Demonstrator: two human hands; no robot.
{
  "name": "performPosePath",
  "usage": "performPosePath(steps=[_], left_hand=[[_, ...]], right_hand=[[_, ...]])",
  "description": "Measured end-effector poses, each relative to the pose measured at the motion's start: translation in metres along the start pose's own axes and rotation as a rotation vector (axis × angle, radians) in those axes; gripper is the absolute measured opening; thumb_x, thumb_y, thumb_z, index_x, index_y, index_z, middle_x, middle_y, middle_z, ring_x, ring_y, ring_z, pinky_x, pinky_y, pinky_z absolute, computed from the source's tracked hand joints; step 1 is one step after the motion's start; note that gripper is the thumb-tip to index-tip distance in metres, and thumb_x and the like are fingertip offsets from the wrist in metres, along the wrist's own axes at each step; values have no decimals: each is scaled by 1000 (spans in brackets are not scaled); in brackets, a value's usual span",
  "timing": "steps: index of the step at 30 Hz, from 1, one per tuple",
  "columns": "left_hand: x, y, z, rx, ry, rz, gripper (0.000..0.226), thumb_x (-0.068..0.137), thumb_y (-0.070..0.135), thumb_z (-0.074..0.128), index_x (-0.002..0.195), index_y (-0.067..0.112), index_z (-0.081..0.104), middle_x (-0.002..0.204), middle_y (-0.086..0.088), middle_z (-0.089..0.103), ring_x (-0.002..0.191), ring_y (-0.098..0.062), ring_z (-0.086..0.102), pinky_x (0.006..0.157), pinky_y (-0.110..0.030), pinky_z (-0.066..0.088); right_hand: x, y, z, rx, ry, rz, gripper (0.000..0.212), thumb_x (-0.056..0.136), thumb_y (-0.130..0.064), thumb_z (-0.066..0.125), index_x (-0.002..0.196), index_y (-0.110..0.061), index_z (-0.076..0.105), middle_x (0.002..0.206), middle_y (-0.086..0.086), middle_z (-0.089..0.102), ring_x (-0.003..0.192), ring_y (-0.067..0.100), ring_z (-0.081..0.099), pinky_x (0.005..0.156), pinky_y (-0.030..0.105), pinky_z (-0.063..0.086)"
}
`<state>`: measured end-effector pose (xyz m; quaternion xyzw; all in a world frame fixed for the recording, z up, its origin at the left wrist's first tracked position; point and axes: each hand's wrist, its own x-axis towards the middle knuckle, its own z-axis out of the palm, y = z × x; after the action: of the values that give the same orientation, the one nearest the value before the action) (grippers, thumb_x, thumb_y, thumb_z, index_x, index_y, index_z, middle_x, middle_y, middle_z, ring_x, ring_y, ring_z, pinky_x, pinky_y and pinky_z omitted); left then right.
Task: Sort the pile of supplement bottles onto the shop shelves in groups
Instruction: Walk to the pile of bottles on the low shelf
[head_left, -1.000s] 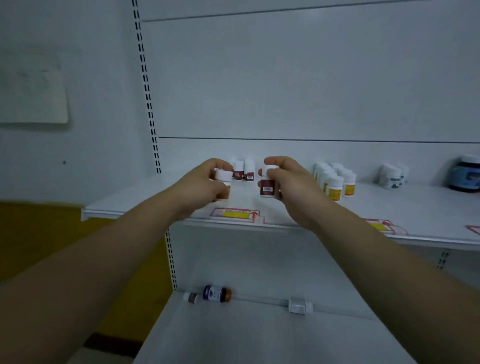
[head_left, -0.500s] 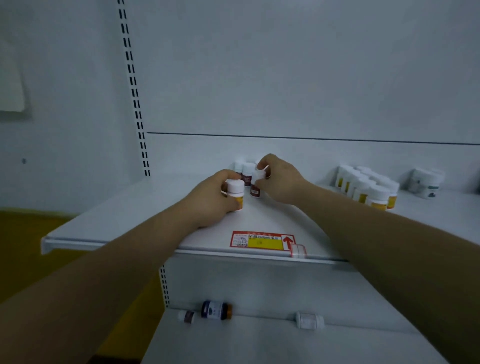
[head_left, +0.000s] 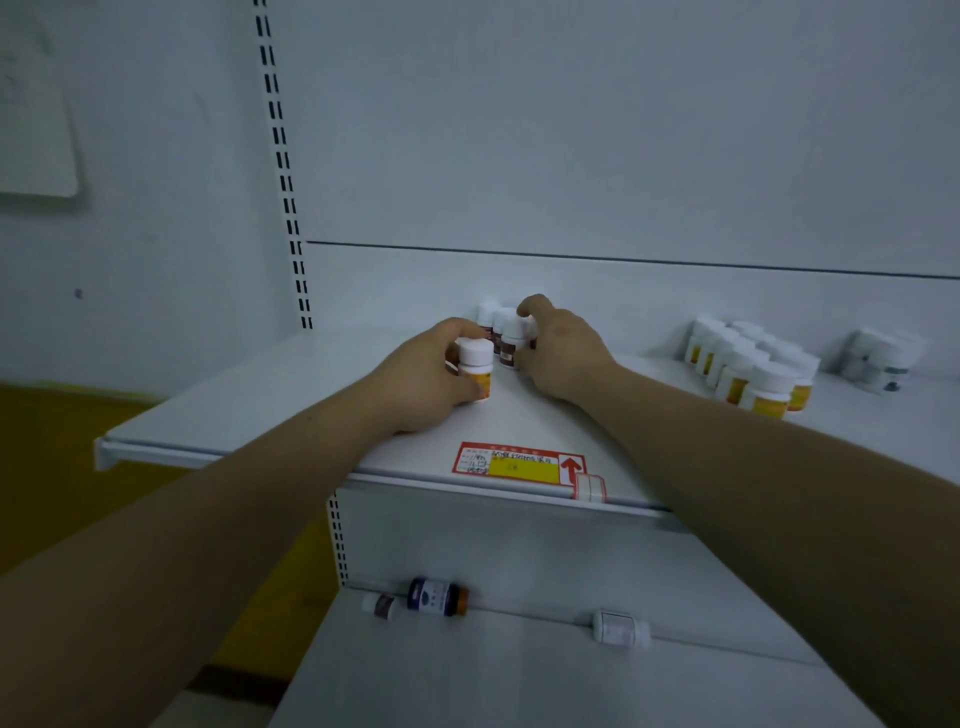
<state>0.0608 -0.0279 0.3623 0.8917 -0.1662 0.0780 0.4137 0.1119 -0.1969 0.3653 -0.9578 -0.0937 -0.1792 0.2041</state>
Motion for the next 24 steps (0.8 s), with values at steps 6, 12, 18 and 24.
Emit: performPosePath(steps=[6,12,18,24], left_hand=[[-2,37,7,38,-47,-27,46,80,17,74,115,30,47,107,4,54,89,-15,56,80,-28,42],[-19,107,66,29,-166,116,43,81,21,73,112,32,46,110,4,56,97,-18,57,89,-31,47],[-33,158,117,75,-220,241,53,81,20,73,124,28,44,103,6,53,89,-16,56,78,-25,45],[-32,178,148,191,-170,282,47,81,24,72,120,27,47,106,6,53,93,-16,53,79,-25,44]], right_hand=[[-13,8,-58,-96,46,-41,48,91,-35,59,134,-18,45,131,11,48,118,29,48,92,33,39],[-57,70,-135,-112,197,116,47,90,-44,57,131,-21,50,130,8,51,117,27,50,90,33,39],[-120,161,-155,-119,110,397,57,93,-42,53,141,-15,37,141,15,43,124,33,46,97,36,39],[-146,205,-145,-248,-195,474,62,92,-60,39,131,-14,51,138,15,49,121,32,48,102,37,39]])
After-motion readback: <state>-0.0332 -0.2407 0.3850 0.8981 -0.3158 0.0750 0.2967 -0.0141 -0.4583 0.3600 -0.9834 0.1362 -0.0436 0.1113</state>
